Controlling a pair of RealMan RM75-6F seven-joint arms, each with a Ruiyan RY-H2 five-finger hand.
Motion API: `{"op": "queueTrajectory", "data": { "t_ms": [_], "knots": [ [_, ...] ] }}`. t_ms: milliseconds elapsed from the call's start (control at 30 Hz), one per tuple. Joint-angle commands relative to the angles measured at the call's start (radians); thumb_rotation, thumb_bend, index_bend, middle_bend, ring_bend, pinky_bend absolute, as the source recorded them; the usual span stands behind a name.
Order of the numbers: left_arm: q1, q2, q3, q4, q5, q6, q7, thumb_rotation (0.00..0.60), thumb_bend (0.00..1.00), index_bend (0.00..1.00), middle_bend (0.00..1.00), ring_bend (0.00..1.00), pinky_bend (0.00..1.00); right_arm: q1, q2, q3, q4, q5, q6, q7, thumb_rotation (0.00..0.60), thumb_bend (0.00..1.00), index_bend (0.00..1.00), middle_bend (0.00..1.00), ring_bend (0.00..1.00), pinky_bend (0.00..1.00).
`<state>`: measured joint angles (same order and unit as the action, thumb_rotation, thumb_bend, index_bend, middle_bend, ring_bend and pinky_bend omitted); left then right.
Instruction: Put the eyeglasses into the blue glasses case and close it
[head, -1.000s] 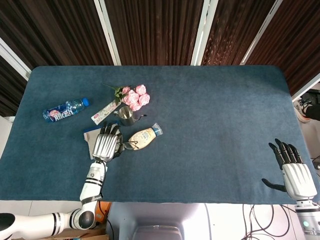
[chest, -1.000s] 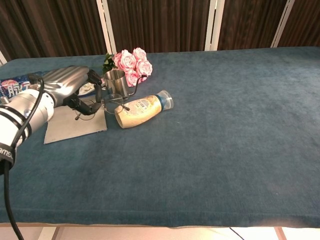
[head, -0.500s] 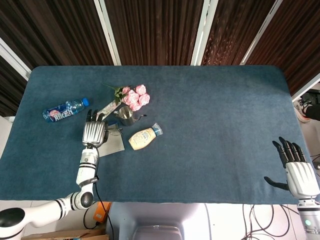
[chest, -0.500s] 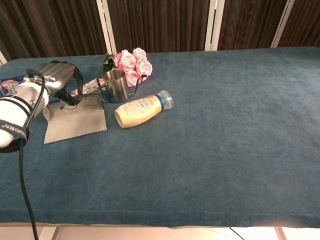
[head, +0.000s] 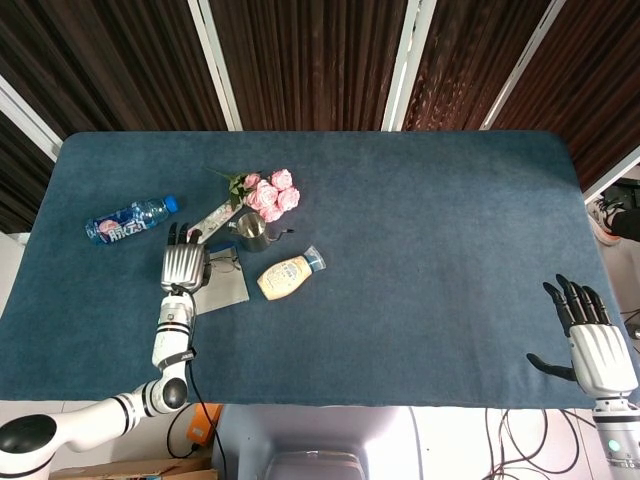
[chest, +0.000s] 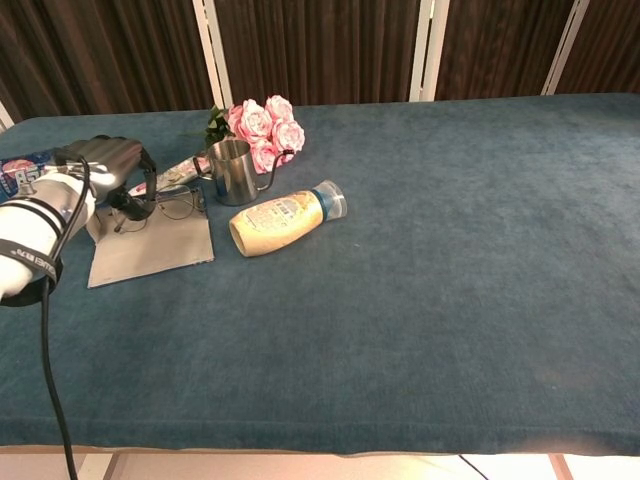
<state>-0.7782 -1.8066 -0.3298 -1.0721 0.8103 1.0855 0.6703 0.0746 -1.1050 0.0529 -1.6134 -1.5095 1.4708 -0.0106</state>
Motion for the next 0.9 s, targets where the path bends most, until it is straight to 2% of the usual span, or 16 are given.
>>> {"op": "queueTrajectory", "data": {
  "t_ms": [33, 433, 633, 900],
  "knots": [
    [0.0, 0.004, -0.006, -0.01, -0.042, -0.001, 0.047, 0.6, 0.44, 0.73, 0.2, 0.06, 0.02, 0.0, 0.0, 0.0, 0.0, 0.0, 0.0, -0.001, 0.6, 0.18, 0.0, 0.0, 0.0, 0.0],
    [-0.004, 0.009, -0.007, -0.001, -0.093, 0.007, 0.105, 0.6, 0.42, 0.7, 0.19, 0.06, 0.02, 0.001, -0.002, -0.002, -0.002, -0.001, -0.003, -0.009, 0.6, 0.18, 0.0, 0.0, 0.0, 0.0],
    [-0.011, 0.02, 0.002, -0.003, -0.118, -0.038, 0.123, 0.6, 0.41, 0.62, 0.17, 0.06, 0.0, 0.0, 0.001, -0.002, -0.004, -0.001, -0.002, -0.003, 0.6, 0.18, 0.0, 0.0, 0.0, 0.0],
    [-0.017, -0.003, 0.012, 0.048, -0.059, -0.017, 0.064, 0.6, 0.41, 0.49, 0.15, 0.06, 0.0, -0.002, 0.009, -0.006, -0.008, -0.005, -0.004, 0.009, 0.6, 0.18, 0.0, 0.0, 0.0, 0.0]
  ]
}}
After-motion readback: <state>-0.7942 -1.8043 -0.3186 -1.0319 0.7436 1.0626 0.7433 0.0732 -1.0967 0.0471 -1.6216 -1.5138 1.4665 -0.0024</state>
